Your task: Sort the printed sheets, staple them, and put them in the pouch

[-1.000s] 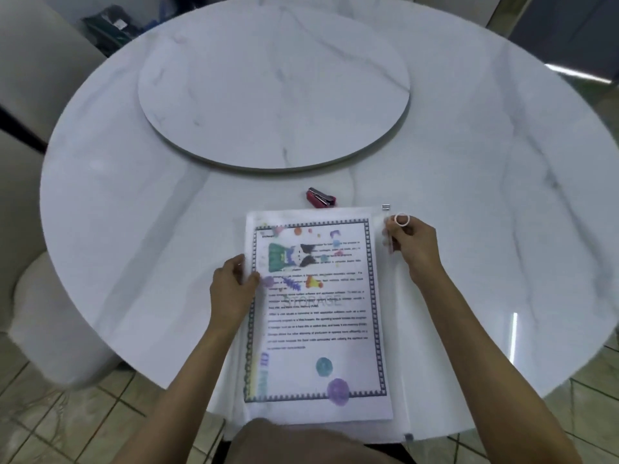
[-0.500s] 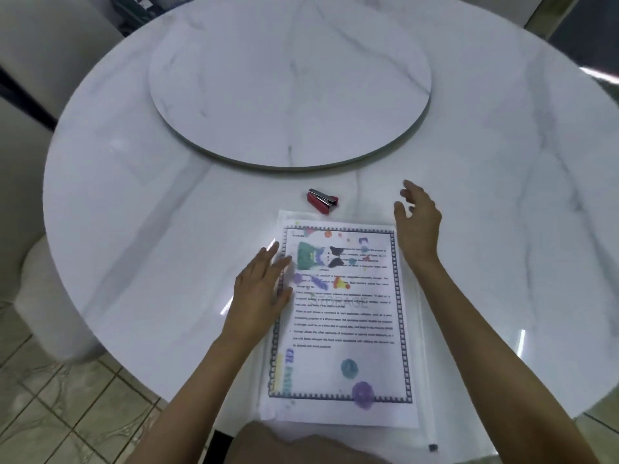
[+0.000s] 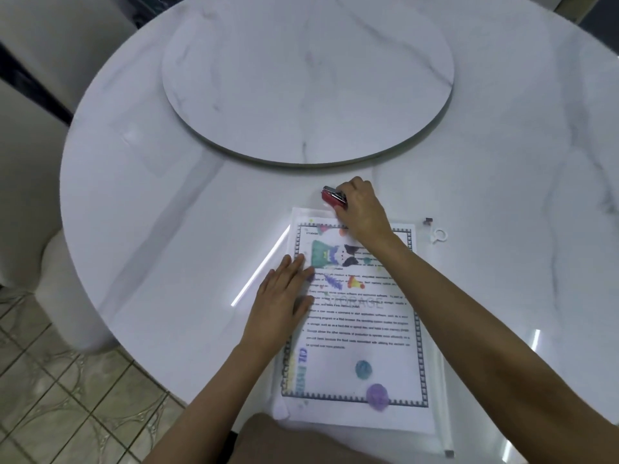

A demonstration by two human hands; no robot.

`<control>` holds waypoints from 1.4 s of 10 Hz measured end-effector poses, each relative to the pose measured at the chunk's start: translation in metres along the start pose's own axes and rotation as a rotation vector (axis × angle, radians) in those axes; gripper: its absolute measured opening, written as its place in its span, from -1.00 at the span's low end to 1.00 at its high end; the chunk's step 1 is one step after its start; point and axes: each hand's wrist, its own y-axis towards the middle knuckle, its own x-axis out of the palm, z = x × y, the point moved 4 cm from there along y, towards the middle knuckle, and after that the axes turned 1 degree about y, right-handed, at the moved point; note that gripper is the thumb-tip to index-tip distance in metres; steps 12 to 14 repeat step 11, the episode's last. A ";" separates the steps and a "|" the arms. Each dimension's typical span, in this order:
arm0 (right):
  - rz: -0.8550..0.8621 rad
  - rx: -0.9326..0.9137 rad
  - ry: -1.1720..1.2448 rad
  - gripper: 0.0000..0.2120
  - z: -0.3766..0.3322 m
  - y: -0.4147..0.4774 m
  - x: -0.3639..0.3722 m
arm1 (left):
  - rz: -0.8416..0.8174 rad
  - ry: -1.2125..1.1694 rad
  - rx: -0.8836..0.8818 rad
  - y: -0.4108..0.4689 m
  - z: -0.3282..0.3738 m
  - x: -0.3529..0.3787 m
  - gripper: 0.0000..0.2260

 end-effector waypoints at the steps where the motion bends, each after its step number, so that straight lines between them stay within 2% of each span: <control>1: -0.032 -0.015 -0.062 -0.68 -0.002 0.002 -0.001 | 0.002 -0.003 0.018 0.001 0.000 -0.001 -0.35; 2: -0.046 -0.004 -0.041 -0.69 -0.002 0.004 -0.002 | -0.043 0.017 0.033 -0.001 -0.001 -0.002 -0.31; 3: 0.008 0.002 -0.009 -0.73 0.000 0.000 -0.012 | -0.097 0.041 0.040 -0.003 -0.003 -0.002 -0.31; 4: 0.128 0.031 0.112 -0.74 0.001 -0.020 -0.027 | -0.090 0.076 0.063 -0.003 -0.004 -0.003 -0.20; 5: 0.200 0.040 0.230 -0.78 -0.003 -0.060 -0.034 | -0.070 0.079 0.061 0.003 -0.007 -0.002 -0.20; 7: 0.145 0.040 0.239 -0.85 -0.008 -0.154 -0.011 | -0.021 0.111 0.075 0.016 -0.013 -0.004 -0.19; 9: 0.125 0.107 0.248 -0.80 -0.007 -0.177 0.006 | -0.021 0.088 0.089 0.018 -0.014 -0.005 -0.11; 10: 0.107 0.101 0.310 -0.81 -0.011 -0.172 0.001 | -0.003 -0.003 0.069 0.018 -0.012 -0.014 -0.23; 11: 0.163 0.126 0.447 -0.78 -0.016 -0.161 -0.025 | 0.060 -0.082 -0.022 0.005 -0.009 -0.024 -0.45; 14: 0.163 0.126 0.447 -0.78 -0.016 -0.161 -0.025 | 0.060 -0.082 -0.022 0.005 -0.009 -0.024 -0.45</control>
